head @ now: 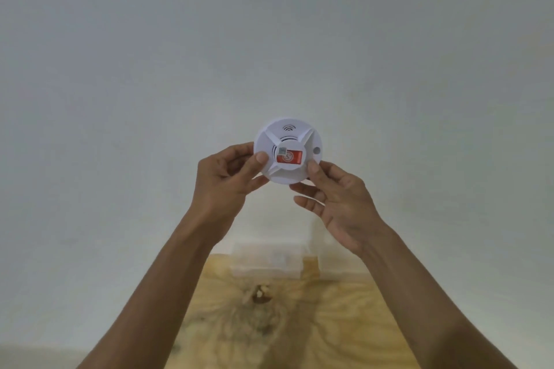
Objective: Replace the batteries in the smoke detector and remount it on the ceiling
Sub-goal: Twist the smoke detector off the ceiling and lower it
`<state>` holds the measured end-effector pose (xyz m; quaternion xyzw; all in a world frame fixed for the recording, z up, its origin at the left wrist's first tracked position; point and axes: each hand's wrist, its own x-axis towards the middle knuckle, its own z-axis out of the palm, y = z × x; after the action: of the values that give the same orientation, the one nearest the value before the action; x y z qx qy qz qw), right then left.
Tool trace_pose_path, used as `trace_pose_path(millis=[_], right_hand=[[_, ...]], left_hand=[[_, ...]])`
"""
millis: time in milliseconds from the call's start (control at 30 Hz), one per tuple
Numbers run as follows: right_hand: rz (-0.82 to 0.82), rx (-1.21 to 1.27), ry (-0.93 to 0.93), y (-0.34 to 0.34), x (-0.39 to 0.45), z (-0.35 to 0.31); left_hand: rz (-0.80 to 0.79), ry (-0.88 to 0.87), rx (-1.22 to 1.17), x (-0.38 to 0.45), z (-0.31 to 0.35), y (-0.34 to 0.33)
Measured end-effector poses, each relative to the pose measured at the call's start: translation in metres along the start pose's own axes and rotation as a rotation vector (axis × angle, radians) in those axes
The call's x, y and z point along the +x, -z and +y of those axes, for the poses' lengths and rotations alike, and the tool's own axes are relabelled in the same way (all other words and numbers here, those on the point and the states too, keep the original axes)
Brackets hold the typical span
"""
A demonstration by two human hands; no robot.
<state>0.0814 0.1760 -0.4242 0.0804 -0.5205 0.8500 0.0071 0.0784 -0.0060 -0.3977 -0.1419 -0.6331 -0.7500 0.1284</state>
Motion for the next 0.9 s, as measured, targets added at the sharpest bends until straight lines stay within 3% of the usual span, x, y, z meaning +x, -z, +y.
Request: trace_pose_path(millis=[233,467,567,633,733,800,900], right_hand=[[0.036,-0.018,0.037,0.028,-0.044,0.072],[0.110,-0.726,0.391,0.033,-0.102,0.096],[0.058,-0.834,0.500,0.030,-0.123,0.102],[0.025,-0.817,0.442,0.029,-0.134,0.101],[-0.095,-0.725,0.166,0.033,-0.142,0.097],[-0.192,-0.562,-0.020,0.037,-0.144,0.101],[-0.189,-0.491,-0.097,0.046,-0.142,0.116]], left_hand=[[-0.041,0.076,-0.018,-0.060,-0.065,0.020],[-0.150,0.185,0.227,-0.109,-0.063,0.031],[-0.116,0.185,0.274,-0.129,-0.064,0.034],[-0.085,0.169,0.235,-0.140,-0.065,0.038],[-0.032,0.142,0.196,-0.154,-0.072,0.044],[-0.076,0.152,0.156,-0.162,-0.081,0.046],[-0.144,0.169,0.171,-0.166,-0.099,0.049]])
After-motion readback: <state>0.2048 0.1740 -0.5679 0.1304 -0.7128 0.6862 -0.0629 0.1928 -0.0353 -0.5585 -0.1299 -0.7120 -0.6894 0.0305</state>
